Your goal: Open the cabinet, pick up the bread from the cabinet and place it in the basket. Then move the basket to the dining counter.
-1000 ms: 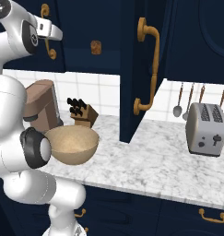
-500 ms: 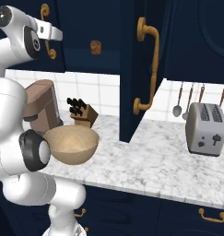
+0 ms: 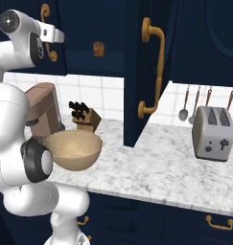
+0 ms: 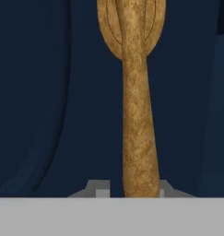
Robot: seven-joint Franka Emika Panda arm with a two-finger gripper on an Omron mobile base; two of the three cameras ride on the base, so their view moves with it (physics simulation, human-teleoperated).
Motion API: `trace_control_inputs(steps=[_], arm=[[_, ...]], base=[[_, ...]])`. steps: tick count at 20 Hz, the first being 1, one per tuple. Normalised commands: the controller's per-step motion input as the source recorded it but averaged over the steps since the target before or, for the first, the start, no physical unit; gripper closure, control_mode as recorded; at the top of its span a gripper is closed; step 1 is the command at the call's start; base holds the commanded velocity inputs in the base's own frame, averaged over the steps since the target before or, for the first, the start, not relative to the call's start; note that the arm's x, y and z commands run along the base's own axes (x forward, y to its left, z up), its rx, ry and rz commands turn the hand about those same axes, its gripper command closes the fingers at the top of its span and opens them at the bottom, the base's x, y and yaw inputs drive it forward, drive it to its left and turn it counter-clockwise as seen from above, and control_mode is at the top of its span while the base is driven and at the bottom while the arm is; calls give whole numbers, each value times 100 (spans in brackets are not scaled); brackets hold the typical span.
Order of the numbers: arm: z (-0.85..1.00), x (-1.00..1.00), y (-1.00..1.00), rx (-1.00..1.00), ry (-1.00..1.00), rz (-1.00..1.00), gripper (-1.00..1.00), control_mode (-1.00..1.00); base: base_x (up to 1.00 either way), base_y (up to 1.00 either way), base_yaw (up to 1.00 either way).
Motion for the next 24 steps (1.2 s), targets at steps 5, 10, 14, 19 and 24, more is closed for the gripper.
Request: trace_control_inputs(steps=[5, 10, 14, 19, 24], arm=[[0, -60, 100, -1, 0, 4, 100, -100], [3, -86, 100, 0, 3, 0, 100, -100], [0, -97, 100, 0, 0, 0, 100, -100], [-1, -99, 100, 0, 0, 0, 100, -100], [-2, -99, 100, 0, 0, 0, 100, -100]], base=[[0, 0, 0], [0, 0, 0], [0, 0, 0], [0, 0, 0], [0, 0, 0]])
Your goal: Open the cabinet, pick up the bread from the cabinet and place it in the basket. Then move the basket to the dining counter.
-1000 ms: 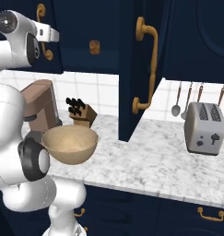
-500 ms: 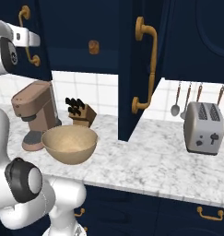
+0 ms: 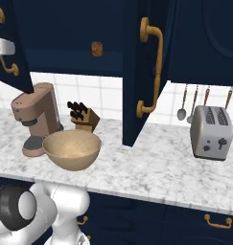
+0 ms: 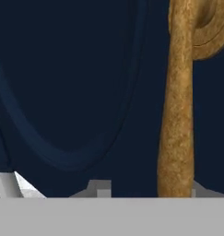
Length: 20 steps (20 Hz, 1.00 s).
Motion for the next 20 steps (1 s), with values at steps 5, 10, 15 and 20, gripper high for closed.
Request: trace_control_inputs(steps=[5, 10, 15, 20], arm=[[-12, -100, 100, 0, 0, 0, 100, -100], [-19, -94, 100, 0, 0, 0, 100, -100], [-30, -74, 100, 0, 0, 0, 100, -100], [-39, -51, 100, 0, -1, 0, 100, -100]], base=[[0, 0, 0], [0, 0, 0], [0, 0, 0], [0, 0, 0]])
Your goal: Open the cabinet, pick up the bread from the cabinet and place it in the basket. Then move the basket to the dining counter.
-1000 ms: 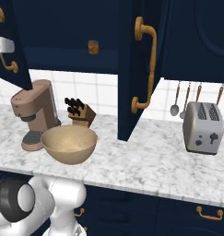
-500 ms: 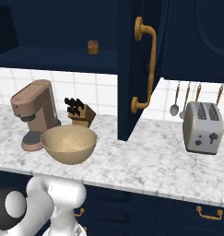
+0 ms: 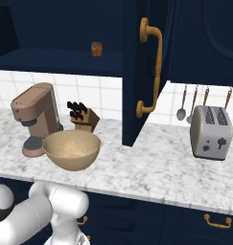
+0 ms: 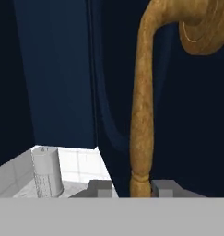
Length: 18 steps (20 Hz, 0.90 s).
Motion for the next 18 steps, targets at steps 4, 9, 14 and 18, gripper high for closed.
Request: trace_control_inputs(steps=[4, 9, 14, 18], arm=[[-28, -26, 100, 4, 0, 0, 100, -100], [-3, -86, 17, 19, -5, -5, 100, -100], [-29, -86, -95, 17, 2, -15, -100, -100], [-85, -19, -100, 17, -11, -8, -100, -100]], base=[[0, 0, 0], [0, 0, 0], [0, 0, 0], [0, 0, 0]])
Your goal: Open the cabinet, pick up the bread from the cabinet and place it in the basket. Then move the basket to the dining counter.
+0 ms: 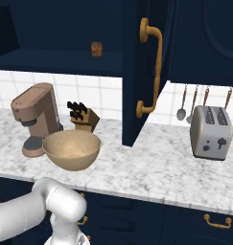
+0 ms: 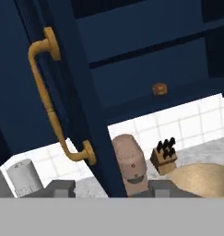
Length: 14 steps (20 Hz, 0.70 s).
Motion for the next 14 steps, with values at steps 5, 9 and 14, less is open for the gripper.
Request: trace_control_inputs(steps=[5, 9, 14], arm=[[-100, 61, -100, 20, -5, 0, -100, -100], [-99, 100, -100, 19, 0, 0, -100, -100], [-85, 100, -100, 9, -8, 1, -100, -100]], base=[[0, 0, 0], [0, 0, 0], [0, 0, 0]])
